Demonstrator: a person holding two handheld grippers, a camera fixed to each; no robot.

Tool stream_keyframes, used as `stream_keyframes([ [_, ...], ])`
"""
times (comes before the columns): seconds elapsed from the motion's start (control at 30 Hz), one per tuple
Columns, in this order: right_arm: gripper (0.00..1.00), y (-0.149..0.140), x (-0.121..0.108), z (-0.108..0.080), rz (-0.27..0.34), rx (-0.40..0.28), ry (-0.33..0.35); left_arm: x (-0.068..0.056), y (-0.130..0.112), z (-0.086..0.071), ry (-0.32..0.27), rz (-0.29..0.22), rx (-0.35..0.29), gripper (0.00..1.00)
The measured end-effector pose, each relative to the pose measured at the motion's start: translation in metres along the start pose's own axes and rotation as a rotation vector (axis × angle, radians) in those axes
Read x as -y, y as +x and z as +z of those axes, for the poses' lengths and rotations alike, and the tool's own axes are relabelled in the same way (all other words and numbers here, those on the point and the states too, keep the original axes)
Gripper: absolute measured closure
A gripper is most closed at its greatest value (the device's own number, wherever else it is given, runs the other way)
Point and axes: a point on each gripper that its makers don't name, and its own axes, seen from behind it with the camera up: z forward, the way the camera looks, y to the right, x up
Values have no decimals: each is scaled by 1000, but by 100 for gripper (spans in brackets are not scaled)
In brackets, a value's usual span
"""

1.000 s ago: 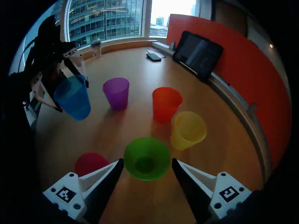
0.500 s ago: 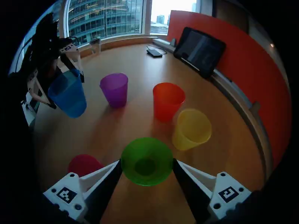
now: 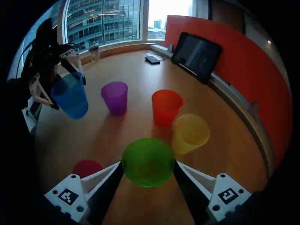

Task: Pour water

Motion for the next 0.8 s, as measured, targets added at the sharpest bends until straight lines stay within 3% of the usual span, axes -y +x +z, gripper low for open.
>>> stream_keyframes([
  [0.5,6,26,2,-33,63,-166,-51,20,29,-19,63,-10,-76,13],
  [0.8,6,44,10,-58,68,-272,-72,34,50,-27,101,-27,-137,13],
])
